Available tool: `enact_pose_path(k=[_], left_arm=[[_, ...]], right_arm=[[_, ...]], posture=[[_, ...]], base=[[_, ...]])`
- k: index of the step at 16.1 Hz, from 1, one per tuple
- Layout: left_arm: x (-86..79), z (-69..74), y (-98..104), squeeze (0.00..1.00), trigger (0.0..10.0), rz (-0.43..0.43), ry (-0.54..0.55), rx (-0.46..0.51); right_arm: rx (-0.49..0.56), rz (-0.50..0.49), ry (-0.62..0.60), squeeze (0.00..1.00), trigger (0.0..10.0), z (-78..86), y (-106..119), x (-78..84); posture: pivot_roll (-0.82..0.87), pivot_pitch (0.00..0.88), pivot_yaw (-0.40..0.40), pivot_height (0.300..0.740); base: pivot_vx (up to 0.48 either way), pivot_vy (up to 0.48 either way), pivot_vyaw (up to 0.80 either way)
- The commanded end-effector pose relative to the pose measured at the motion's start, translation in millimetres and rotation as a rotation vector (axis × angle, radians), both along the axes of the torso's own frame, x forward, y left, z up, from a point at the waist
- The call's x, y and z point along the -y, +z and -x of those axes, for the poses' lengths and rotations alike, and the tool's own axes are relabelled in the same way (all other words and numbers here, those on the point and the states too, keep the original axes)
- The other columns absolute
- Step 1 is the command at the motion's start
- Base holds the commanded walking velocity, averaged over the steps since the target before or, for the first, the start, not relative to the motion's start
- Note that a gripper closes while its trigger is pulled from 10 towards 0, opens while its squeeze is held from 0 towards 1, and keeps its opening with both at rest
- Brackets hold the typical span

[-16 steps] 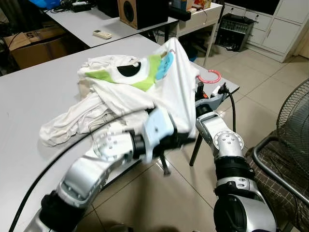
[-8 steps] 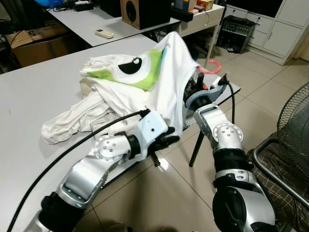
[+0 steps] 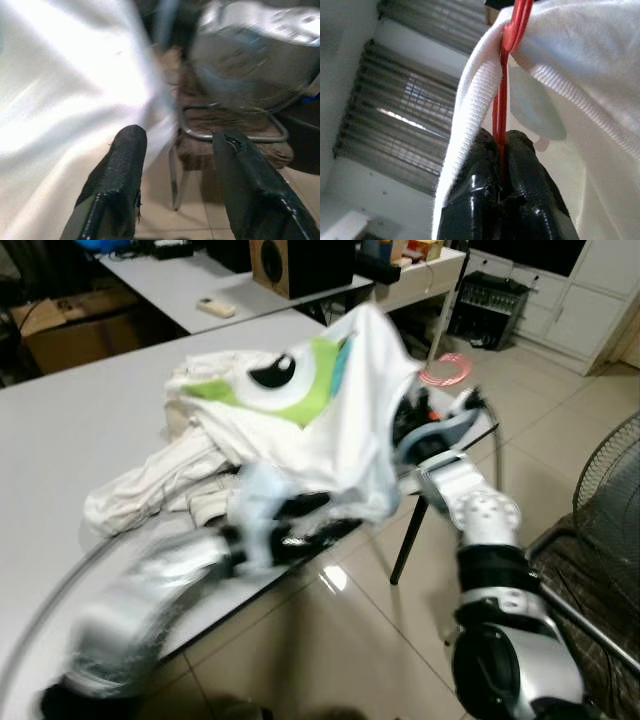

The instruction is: Hang hanger

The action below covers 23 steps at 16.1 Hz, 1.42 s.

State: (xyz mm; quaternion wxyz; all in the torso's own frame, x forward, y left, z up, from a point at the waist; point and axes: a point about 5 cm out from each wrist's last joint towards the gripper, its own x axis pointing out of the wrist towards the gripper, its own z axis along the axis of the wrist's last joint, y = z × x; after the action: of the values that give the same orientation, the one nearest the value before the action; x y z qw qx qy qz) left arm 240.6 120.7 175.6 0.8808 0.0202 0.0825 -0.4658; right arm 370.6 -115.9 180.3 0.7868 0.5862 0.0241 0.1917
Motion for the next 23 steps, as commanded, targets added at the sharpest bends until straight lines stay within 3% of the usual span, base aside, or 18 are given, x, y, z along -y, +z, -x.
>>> enact_pose_path(k=[1,2,3,4,6,8,9,10,11,13,15,19,23], left_arm=[[-5.7,4.4,2.3,1.00,10.0,0.013,-0.009,-0.015],[-29.8,13.3,3.5,1.00,10.0,0.036,0.018,-0.066],[-35.2,13.4,3.7,1.00,10.0,0.040,0.040,-0.070],[-64.1,-4.3,3.6,1.00,10.0,0.051,0.296,-0.037],[-76.1,-14.8,1.7,1.00,10.0,0.055,0.432,-0.021],[-73.8,-18.3,-0.6,0.93,10.0,0.050,0.461,-0.016],[-68.0,-18.0,-2.8,0.82,10.0,0.055,0.461,-0.021],[-62.4,-16.3,-5.6,0.59,10.0,0.043,0.465,-0.023],[-59.1,-14.5,-7.6,0.48,10.0,0.033,0.487,-0.016],[-52.3,-8.3,-9.6,0.39,10.0,0.018,0.515,0.001],[-46.5,-2.6,-11.4,0.35,10.0,0.013,0.497,0.000],[-33.8,-5.2,-18.1,0.00,10.0,0.044,0.451,-0.022],[-31.7,-6.5,-23.1,0.00,10.0,0.055,0.468,-0.041]], right_arm=[[0.040,-0.001,0.017,0.00,10.0,1.9,7.4,-0.7],[0.079,0.015,0.061,0.00,10.0,10.9,10.1,6.1],[0.089,0.021,0.075,0.00,10.0,13.5,10.6,7.0],[0.151,0.028,0.151,0.00,10.0,29.3,16.0,10.1],[0.186,0.012,0.198,0.00,10.0,42.9,19.9,11.6],[0.231,0.039,0.248,0.00,10.0,57.7,22.5,10.5],[0.267,0.083,0.291,0.00,10.0,69.4,25.2,8.6],[0.269,0.120,0.323,0.00,10.0,79.1,26.3,8.0],[0.234,0.162,0.324,0.00,10.0,84.4,24.4,10.3],[0.159,0.283,0.314,0.00,10.0,97.1,17.1,20.3],[0.152,0.316,0.326,0.00,10.0,108.3,15.4,25.7],[0.111,0.322,0.275,0.00,10.0,120.3,5.0,33.5],[0.110,0.292,0.243,0.00,10.0,126.1,5.5,34.1]], posture=[[0.04,0.000,-0.015,0.740],[0.04,0.000,-0.018,0.740],[0.05,0.000,-0.021,0.740],[0.05,0.000,-0.025,0.740],[0.05,0.000,-0.024,0.740],[0.04,0.000,-0.015,0.740],[0.03,0.000,-0.005,0.740],[0.02,0.000,0.001,0.740],[0.02,0.000,0.001,0.740],[0.03,0.000,-0.002,0.740],[0.02,0.000,0.004,0.740],[0.00,0.000,0.042,0.740],[0.00,0.000,0.037,0.740]], base=[[0.000,0.000,0.80],[0.000,0.000,0.80],[0.000,0.000,0.80],[0.000,0.000,0.79],[0.000,0.000,0.78],[0.000,0.000,0.77],[0.000,0.000,0.78],[0.000,0.000,0.77],[0.000,0.000,0.77],[0.000,0.000,0.77],[0.000,0.000,0.77],[0.000,0.000,0.77],[0.000,0.000,0.77]])
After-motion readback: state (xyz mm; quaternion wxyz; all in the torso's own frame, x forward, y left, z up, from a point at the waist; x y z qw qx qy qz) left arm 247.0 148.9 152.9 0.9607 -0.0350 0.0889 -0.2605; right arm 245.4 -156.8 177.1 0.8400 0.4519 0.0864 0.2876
